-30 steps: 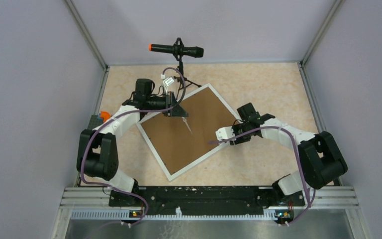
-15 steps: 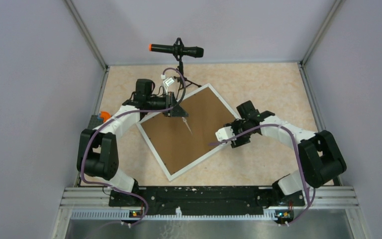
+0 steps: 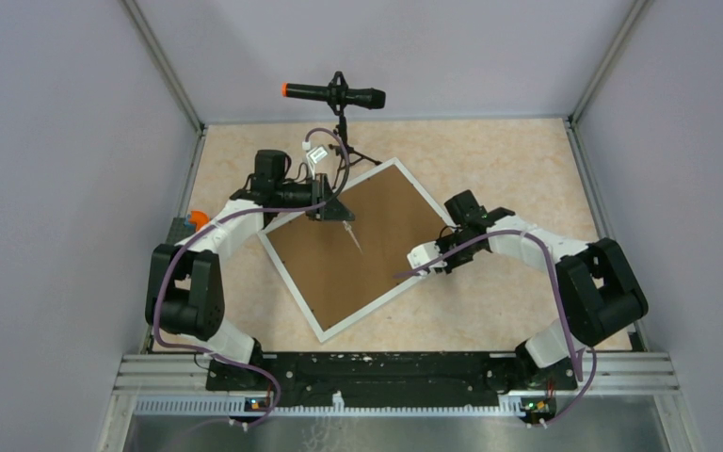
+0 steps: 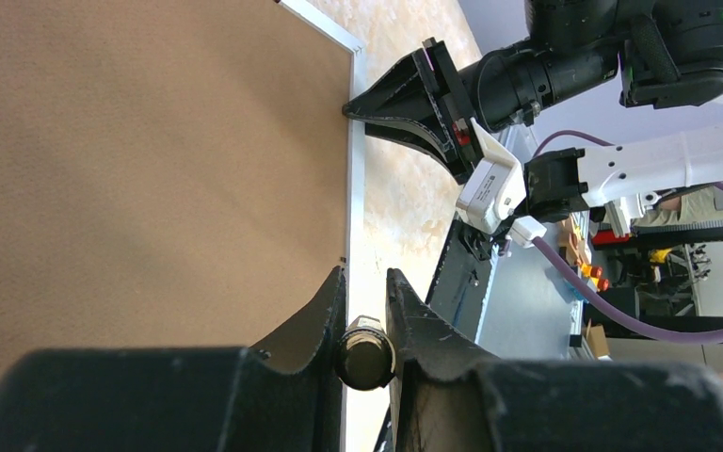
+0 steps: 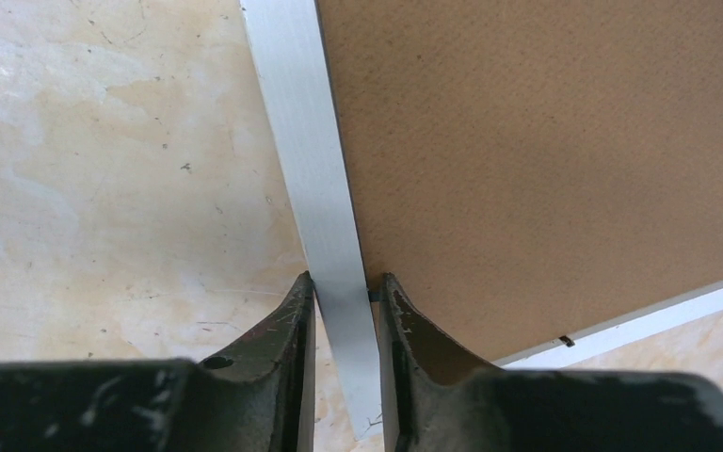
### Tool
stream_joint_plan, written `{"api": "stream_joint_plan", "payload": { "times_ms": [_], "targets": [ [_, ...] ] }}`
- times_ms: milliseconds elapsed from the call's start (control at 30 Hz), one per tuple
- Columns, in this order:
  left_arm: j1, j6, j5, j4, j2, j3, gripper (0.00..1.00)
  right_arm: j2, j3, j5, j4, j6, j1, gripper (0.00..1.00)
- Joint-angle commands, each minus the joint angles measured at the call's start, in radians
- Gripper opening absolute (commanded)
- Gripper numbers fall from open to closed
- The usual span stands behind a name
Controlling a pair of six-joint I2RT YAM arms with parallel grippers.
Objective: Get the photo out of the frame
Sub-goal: Adjust the photo frame at the center of the board.
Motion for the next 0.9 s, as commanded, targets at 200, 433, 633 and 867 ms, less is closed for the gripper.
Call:
{"api": "stream_joint_plan", "payload": {
  "times_ms": [200,433,633,867],
  "targets": [
    [0.008,0.002,0.025,0.048,0.011,-0.003,0.00,-0.061,-0.082,0.039,0.093,0.023,0.007,0.00],
    [0.008,-0.003,0.021,0.054,0.017,-0.006,0.00,-0.153,-0.195,0.104,0.257,0.068,0.015,0.00],
    [0.008,-0.010,0.024,0.059,0.022,-0.004,0.00,-0.167,-0.195,0.085,0.235,0.077,0.014,0.00],
    [0.007,-0.025,0.036,0.073,0.022,-0.007,0.00,-0.231,-0.179,0.081,0.212,0.111,0.012,0.52]
  ]
}}
